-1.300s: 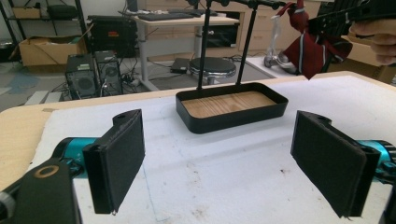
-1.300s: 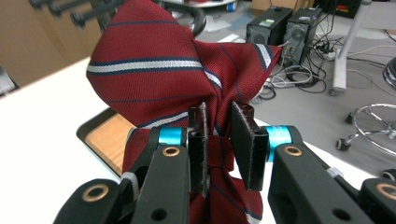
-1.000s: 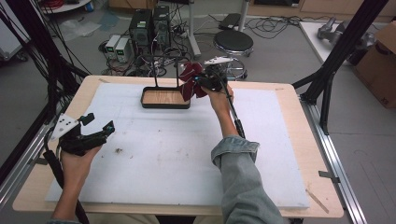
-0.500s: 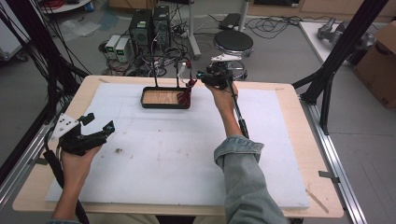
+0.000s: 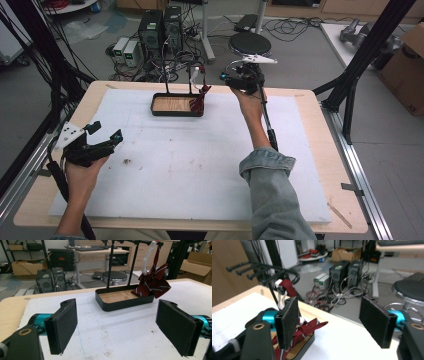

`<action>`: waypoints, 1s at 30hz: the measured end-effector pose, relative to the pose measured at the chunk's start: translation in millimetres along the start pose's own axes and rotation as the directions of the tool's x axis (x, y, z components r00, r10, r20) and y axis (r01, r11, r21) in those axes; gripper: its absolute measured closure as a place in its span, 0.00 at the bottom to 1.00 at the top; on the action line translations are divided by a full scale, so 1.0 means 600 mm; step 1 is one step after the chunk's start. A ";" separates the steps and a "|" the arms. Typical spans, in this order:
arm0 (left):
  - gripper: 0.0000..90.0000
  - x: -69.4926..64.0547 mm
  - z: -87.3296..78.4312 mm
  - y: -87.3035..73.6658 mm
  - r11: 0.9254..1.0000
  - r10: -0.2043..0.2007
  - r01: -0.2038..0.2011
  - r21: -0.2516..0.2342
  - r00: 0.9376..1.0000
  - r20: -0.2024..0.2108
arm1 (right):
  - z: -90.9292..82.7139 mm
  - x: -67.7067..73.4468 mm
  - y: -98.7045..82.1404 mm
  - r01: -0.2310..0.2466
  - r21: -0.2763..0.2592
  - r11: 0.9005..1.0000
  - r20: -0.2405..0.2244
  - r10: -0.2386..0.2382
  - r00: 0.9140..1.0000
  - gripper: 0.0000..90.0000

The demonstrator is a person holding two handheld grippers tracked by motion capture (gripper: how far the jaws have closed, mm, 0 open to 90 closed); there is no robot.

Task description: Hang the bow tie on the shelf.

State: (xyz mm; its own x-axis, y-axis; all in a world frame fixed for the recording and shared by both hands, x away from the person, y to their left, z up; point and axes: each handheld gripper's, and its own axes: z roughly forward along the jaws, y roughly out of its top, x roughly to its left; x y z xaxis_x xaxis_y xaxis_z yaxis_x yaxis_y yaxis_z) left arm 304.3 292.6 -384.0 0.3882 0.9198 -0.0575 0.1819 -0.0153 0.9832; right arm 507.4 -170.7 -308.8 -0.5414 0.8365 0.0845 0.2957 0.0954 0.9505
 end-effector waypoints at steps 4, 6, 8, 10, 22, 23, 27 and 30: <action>0.20 -0.002 0.003 -0.004 1.000 0.005 -0.005 0.013 1.000 0.002 | -0.035 -0.010 0.000 -0.023 -0.049 0.999 0.019 0.024 1.000 0.25; 0.20 -0.004 0.005 -0.007 1.000 0.006 -0.006 0.018 1.000 0.004 | -0.052 -0.016 -0.001 -0.026 -0.052 0.998 0.029 0.028 0.999 0.23; 0.20 -0.007 0.006 -0.008 1.000 0.011 -0.011 0.025 1.000 0.007 | -0.071 -0.021 -0.003 -0.019 -0.067 0.998 0.039 0.022 0.999 0.21; 0.20 -0.009 0.008 -0.008 1.000 0.012 -0.012 0.024 1.000 0.008 | -0.092 -0.025 -0.007 -0.005 -0.088 0.996 0.060 0.011 0.998 0.20; 0.20 -0.021 0.019 -0.014 0.998 0.041 -0.041 0.051 0.999 0.019 | -0.228 -0.053 -0.056 0.015 -0.133 0.991 0.117 0.001 0.993 0.13; 0.20 -0.022 0.019 -0.015 0.998 0.041 -0.042 0.052 0.999 0.020 | -0.236 -0.054 -0.061 0.014 -0.139 0.990 0.117 0.002 0.993 0.13; 0.20 -0.023 0.020 -0.018 0.997 0.042 -0.043 0.060 0.999 0.017 | -0.277 -0.060 -0.088 0.002 -0.165 0.986 0.121 0.018 0.992 0.13; 0.20 -0.022 0.019 -0.020 0.997 0.040 -0.040 0.061 0.999 0.010 | -0.302 -0.060 -0.108 -0.013 -0.183 0.983 0.125 0.036 0.992 0.13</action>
State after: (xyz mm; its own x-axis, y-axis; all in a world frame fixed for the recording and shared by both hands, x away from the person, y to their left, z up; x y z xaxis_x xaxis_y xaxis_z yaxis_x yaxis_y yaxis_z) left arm 307.5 276.0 -397.0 0.4041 0.9145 -0.0201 0.2212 -0.0764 0.9722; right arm 365.3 -304.9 -319.5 -0.4279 0.9002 0.0806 0.1535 -0.0155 0.9880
